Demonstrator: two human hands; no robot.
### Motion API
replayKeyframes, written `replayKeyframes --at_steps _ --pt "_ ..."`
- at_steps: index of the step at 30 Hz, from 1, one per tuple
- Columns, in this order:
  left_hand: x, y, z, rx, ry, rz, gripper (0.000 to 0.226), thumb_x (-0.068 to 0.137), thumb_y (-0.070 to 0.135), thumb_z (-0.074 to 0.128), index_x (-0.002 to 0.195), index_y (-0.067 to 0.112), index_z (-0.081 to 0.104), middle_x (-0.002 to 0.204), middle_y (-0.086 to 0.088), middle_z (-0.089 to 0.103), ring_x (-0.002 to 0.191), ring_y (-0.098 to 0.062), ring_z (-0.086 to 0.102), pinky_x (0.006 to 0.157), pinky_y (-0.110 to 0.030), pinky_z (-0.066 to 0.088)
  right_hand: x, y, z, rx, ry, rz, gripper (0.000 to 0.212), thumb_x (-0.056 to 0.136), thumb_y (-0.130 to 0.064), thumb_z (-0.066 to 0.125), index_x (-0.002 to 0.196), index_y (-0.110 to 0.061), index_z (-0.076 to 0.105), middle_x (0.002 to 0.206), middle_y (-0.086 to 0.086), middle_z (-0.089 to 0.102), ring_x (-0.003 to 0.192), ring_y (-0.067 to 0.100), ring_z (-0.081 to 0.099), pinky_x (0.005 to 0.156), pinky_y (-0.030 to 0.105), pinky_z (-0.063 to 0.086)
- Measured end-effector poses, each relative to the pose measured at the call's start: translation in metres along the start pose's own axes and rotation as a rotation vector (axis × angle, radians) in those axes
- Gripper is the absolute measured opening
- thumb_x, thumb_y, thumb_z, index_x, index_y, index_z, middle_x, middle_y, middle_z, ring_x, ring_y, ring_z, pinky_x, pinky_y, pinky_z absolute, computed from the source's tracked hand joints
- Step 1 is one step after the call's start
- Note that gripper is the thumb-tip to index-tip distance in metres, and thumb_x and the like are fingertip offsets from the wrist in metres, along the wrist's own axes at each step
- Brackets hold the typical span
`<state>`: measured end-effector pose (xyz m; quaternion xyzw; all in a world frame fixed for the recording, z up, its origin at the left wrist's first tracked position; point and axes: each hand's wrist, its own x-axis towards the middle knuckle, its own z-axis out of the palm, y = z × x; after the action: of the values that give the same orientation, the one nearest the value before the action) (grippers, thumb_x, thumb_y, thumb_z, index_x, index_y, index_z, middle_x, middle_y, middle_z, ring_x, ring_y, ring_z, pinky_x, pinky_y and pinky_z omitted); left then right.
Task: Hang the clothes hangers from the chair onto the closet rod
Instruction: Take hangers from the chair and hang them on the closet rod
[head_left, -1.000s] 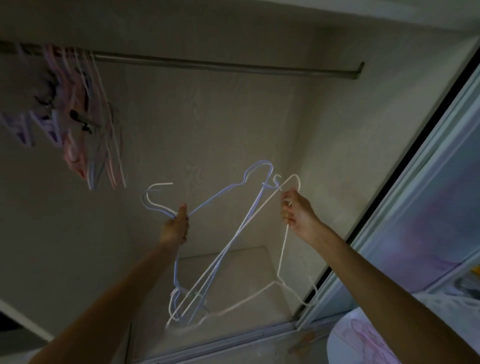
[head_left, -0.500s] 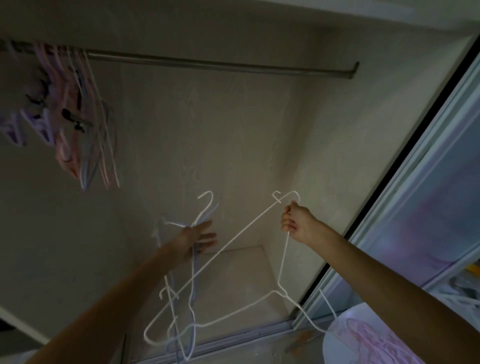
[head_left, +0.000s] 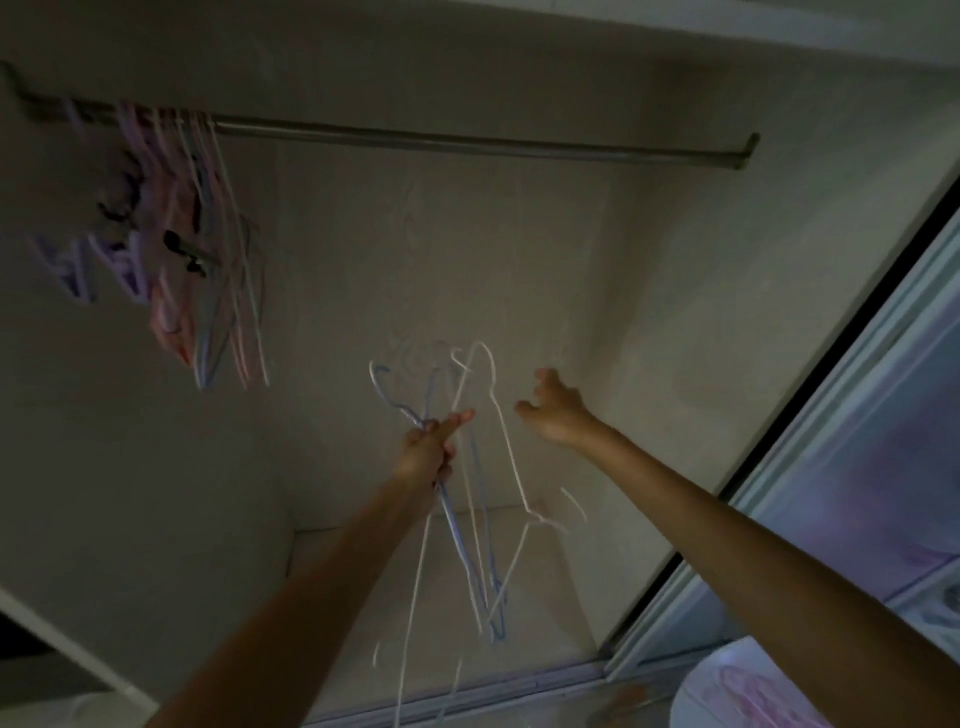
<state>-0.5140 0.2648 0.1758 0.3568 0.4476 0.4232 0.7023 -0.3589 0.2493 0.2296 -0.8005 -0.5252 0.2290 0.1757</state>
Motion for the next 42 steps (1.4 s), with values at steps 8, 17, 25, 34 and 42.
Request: replayKeyframes --at_steps 8,17,25,34,42 --pt "0.001 0.017 -0.013 -0.226 0.212 0.015 0.034 0.099 0.009 0.043 0.129 -0.006 0.051 0.044 0.011 0.056 0.020 0.000 0.025 0.026 -0.008 0.018 -0.066 0.051 0.034 0.629 -0.465 0.281 0.052 0.095 -0.056 0.027 0.096 -0.014 0.057 0.086 0.004 0.064 0.080 0.019 0.062 0.068 0.026 0.044" --pt "-0.006 0.010 -0.041 -0.248 0.129 -0.025 0.026 0.100 0.005 0.031 0.077 0.006 0.044 0.117 -0.018 0.052 0.062 -0.021 0.068 0.042 -0.026 0.056 -0.056 0.017 0.037 1.182 -0.095 0.127 0.036 0.103 -0.022 0.031 0.067 -0.018 0.034 0.038 -0.009 0.030 0.025 -0.001 0.022 0.027 0.011 0.016" --pt "-0.027 0.014 -0.080 -0.047 0.093 -0.148 0.016 0.097 0.001 0.029 0.089 0.008 0.040 0.089 -0.010 0.059 0.043 -0.016 0.067 0.041 -0.030 0.054 -0.047 0.026 0.003 0.554 0.046 -0.007 0.034 0.100 -0.027 0.034 0.067 -0.022 0.038 0.057 -0.004 0.037 0.041 0.005 0.036 0.027 0.012 0.022" --pt "-0.036 0.065 -0.100 0.149 -0.004 -0.340 0.039 0.099 0.016 0.036 0.060 0.009 0.036 0.039 -0.005 0.054 0.029 -0.015 0.052 0.037 -0.025 0.052 -0.005 -0.070 -0.042 -0.052 0.326 -0.191 0.031 0.100 -0.027 0.031 0.113 -0.003 0.048 0.116 0.023 0.060 0.106 0.039 0.058 0.083 0.039 0.045" --pt "-0.029 0.125 -0.081 0.289 -0.167 -0.299 0.041 0.100 0.014 0.032 0.060 0.010 0.039 0.039 0.000 0.052 0.033 -0.008 0.055 0.046 -0.025 0.055 0.036 -0.186 -0.062 -0.252 0.470 -0.328 0.033 0.101 -0.018 0.027 0.123 -0.006 0.049 0.126 0.020 0.056 0.112 0.034 0.056 0.080 0.030 0.040"
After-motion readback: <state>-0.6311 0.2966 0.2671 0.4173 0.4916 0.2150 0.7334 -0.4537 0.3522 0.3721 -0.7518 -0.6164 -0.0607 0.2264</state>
